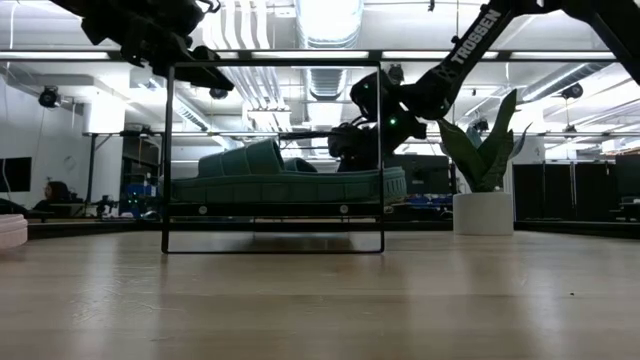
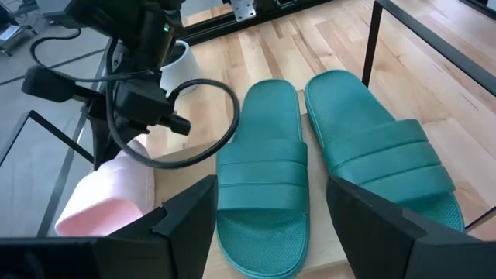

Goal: Pick and place slides into the shelf
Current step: Put the top pink slipper on the shelf, then adjust the top green slipper on the shelf

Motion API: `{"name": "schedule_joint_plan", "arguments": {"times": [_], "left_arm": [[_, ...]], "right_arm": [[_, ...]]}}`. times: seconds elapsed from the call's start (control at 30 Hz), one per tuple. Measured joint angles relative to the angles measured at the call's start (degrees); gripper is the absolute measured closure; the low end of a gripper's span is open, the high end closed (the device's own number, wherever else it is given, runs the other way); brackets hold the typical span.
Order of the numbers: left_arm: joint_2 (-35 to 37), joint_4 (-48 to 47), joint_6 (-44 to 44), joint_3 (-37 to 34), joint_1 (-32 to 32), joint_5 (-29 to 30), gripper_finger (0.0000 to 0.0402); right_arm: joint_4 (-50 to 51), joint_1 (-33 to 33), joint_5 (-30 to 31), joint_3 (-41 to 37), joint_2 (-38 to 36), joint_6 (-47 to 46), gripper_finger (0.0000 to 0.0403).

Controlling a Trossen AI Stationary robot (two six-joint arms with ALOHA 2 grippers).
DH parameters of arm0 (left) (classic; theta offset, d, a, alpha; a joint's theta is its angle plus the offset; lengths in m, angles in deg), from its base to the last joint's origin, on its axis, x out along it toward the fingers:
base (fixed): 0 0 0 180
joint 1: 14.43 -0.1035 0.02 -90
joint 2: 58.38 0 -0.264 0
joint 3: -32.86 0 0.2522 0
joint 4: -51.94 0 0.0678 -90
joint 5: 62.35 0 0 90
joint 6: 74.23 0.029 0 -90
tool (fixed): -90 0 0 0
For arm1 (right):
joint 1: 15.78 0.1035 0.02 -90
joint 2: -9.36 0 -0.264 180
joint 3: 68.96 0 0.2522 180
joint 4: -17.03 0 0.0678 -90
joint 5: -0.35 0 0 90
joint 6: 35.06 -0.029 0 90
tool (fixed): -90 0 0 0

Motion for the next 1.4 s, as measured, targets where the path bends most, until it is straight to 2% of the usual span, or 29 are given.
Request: {"name": "schedule_joint_plan", "arguments": {"times": [0.23, 0.53, 0.77, 0.97, 1.13, 1.23, 1.4], "left_arm": [[0.0, -0.4, 0.1, 0.0, 0.0, 0.0, 0.0175], [0.0, -0.4, 0.1, 0.0, 0.0, 0.0, 0.0175], [0.0, -0.4, 0.1, 0.0, 0.0, 0.0, 0.0175], [0.0, -0.4, 0.1, 0.0, 0.0, 0.0, 0.0175], [0.0, -0.3, 0.0, 0.0, 0.0, 0.0, 0.0175], [0.0, -0.1, 0.0, 0.0, 0.0, 0.0, 0.0175], [0.0, 0.0, -1.3, 0.0, 0.0, 0.0, 0.0175]], "right_arm": [[4.3, -0.5, 1.0, 0.0, 0.0, -1.1, 0.0395], [4.1, -0.4, 0.9, 0.0, -0.1, -0.4, 0.0388], [5.6, -0.4, 0.9, -0.1, -1.5, -0.4, 0.0336], [11.6, -0.4, 0.8, -0.1, -5.5, -4.2, 0.0284], [17.0, 0.3, 0.4, -0.1, -9.3, -10.1, 0.0266], [19.8, 1.2, -3.5, -0.1, -12.4, -14.6, 0.0269], [23.8, 3.1, -19.7, -0.2, -17.8, -16.9, 0.0287]]}}
